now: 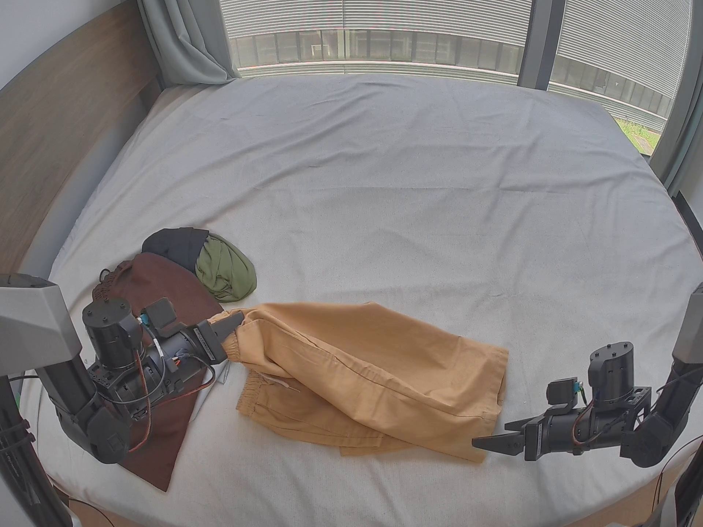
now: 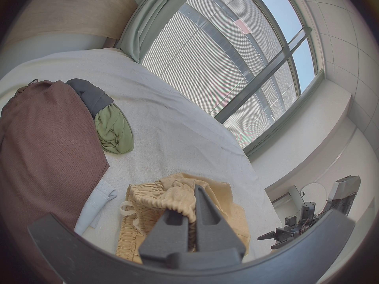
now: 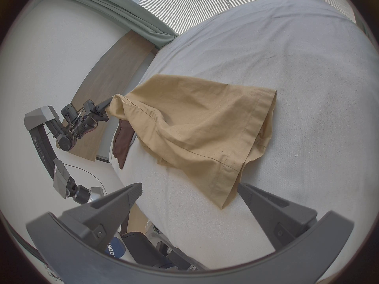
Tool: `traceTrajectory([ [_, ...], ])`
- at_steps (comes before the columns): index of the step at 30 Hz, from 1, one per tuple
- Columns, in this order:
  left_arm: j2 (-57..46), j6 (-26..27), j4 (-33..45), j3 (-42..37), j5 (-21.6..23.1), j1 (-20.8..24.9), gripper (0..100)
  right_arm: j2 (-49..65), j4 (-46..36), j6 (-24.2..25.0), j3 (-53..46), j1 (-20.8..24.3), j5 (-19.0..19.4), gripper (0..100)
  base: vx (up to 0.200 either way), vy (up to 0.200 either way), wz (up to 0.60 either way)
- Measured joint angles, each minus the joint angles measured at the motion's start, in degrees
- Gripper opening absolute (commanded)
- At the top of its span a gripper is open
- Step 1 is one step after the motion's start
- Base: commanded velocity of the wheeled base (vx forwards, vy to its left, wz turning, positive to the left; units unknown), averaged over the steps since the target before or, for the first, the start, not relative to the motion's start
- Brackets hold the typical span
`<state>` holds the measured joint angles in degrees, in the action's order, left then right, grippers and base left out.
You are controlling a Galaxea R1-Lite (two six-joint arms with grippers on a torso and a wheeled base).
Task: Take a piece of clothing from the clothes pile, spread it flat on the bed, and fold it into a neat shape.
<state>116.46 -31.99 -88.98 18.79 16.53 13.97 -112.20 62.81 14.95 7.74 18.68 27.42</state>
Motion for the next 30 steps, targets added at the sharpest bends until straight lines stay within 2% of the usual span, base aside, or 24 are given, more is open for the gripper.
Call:
traceTrajectory([
  [14, 0.0, 0.0, 0.0, 0.0, 0.0, 0.0, 0, -9.3, 10.8, 2.6, -1.8, 0.9, -0.2, 100, 0.000, 0.000, 0.00],
  [22, 0.2, 0.0, 0.0, 0.1, 0.0, -0.1, 0, -15.2, 24.5, 4.3, -3.9, 2.4, -0.4, 100, 0.000, 0.000, 0.00],
  [30, 0.2, 0.0, 0.0, 0.1, 0.0, -0.1, 0, -18.9, 25.6, 4.4, -5.5, 3.2, -0.8, 100, 0.000, 0.000, 0.00],
])
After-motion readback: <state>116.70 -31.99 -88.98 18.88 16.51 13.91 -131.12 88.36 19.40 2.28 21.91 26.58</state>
